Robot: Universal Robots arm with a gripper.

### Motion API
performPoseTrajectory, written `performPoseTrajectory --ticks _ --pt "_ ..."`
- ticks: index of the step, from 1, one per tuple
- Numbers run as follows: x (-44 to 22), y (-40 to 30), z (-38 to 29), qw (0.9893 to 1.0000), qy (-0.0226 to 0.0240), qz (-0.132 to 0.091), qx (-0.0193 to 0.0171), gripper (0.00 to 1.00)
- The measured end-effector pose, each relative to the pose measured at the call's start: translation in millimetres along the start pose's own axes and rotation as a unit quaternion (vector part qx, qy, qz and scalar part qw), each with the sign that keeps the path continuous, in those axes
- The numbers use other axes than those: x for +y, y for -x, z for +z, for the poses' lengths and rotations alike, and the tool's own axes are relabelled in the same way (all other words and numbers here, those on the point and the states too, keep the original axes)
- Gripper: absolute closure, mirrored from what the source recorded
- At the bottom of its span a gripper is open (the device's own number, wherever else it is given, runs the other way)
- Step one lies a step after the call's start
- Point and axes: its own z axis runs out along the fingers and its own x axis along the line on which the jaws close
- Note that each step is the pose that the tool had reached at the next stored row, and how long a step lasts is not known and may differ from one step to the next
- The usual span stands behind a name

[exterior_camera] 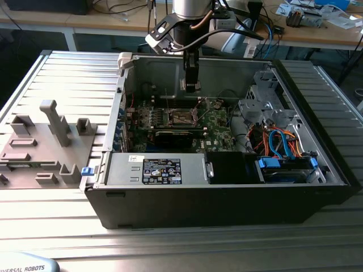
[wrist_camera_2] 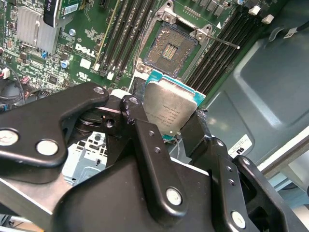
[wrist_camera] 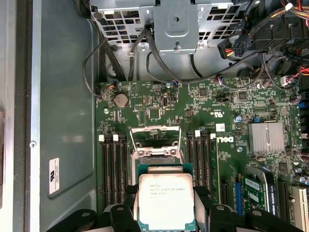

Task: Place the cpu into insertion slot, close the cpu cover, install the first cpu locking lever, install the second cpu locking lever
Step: 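Place the cpu into insertion slot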

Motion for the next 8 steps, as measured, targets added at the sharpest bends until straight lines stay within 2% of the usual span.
performPoseTrajectory --ticks 8 --pt "0.0 0.0 0.0 1.0 -0.0001 0.0 0.0014 0.46"
